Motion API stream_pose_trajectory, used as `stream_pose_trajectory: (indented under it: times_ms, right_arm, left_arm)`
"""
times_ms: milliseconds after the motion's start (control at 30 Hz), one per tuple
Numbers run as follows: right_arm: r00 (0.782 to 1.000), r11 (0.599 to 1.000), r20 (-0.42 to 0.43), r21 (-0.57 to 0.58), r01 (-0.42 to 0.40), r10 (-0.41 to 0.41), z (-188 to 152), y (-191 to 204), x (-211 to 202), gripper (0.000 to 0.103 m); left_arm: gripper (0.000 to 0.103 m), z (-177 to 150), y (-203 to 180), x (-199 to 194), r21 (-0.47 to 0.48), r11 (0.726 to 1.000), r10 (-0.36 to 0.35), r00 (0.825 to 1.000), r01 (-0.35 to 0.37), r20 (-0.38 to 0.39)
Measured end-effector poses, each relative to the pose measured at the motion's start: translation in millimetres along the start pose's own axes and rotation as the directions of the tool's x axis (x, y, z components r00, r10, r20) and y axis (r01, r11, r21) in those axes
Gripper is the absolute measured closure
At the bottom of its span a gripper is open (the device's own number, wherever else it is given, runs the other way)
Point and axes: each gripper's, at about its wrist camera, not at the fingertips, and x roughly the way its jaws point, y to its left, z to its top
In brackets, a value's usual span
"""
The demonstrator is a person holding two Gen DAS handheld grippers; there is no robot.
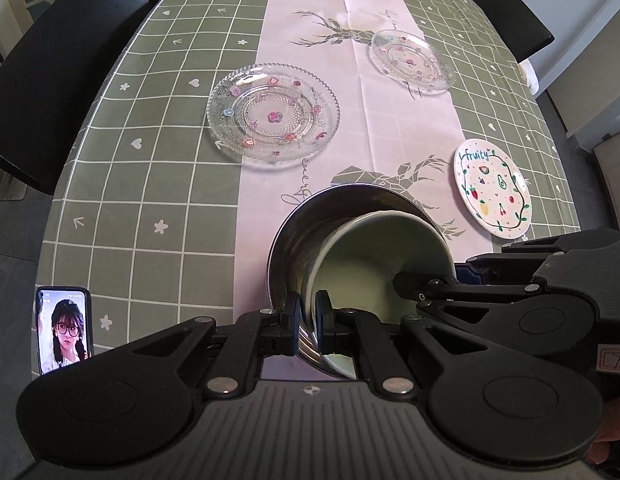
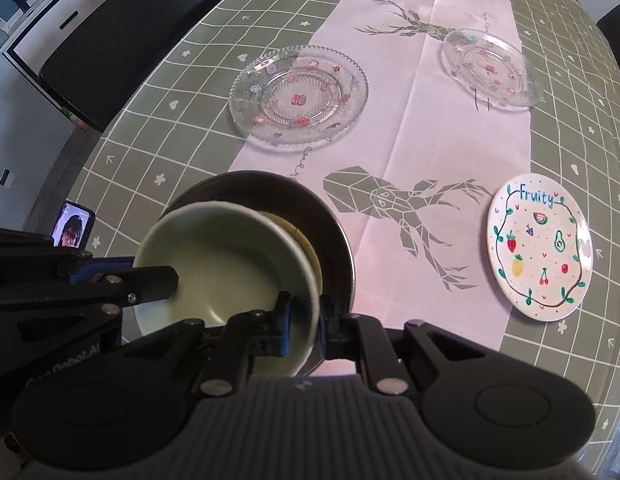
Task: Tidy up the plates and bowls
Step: 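Carry the green bowl with the right tool and lower it into the stacked steel bowls, then open the right tool off the green bowl while the left tool releases the orange bowl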
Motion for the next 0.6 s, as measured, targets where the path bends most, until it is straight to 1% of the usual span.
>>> stream_pose_trajectory:
  times_ms: [133, 200, 267, 433, 500, 600]
  right_arm:
    - [1.0, 1.0, -0.001, -0.006, -0.007, 0.007, 2.1, 0.3, 1.5, 0.09]
    - [1.0, 1.0, 0.006, -0.014, -0.007, 0.007, 3.0, 1.3, 0.6, 0.08]
    - [1.0, 1.0, 0.019, -0.025, 0.001, 0.0, 3.5, 2.6, -1.6, 0.076]
    - [1.0, 0.999, 0.029, -0.034, 0.007, -0.006, 4.2, 3.6, -7.1, 0.077]
    - [0.999, 0.999, 0.046, -0.043, 0.017, -0.015, 3.6, 4.3, -11.4, 0.077]
    - [0.998, 0.999, 0.063, -0.05, 0.021, -0.018, 2.4, 3.9, -17.5, 0.078]
  left_arm:
    - [0.096, 0.5, 2.3, 4.1, -0.006, 1.0, 0.002, 1.0, -0.002, -0.007]
    - [0.096, 0.2, 3.1, 3.2, -0.007, 1.0, -0.007, 1.0, 0.007, -0.001]
    - [0.096, 1.4, 1.8, -0.3, -0.002, 1.0, -0.003, 1.0, 0.003, 0.011]
    - [0.096, 1.7, -0.7, -5.2, 0.009, 1.0, 0.0, 1.0, 0.0, 0.021]
    - [0.095, 1.8, -1.2, -8.4, 0.01, 1.0, -0.018, 0.999, 0.018, 0.035]
    - [0.095, 1.7, -6.5, -15.6, 0.039, 0.999, -0.006, 0.997, 0.003, 0.076]
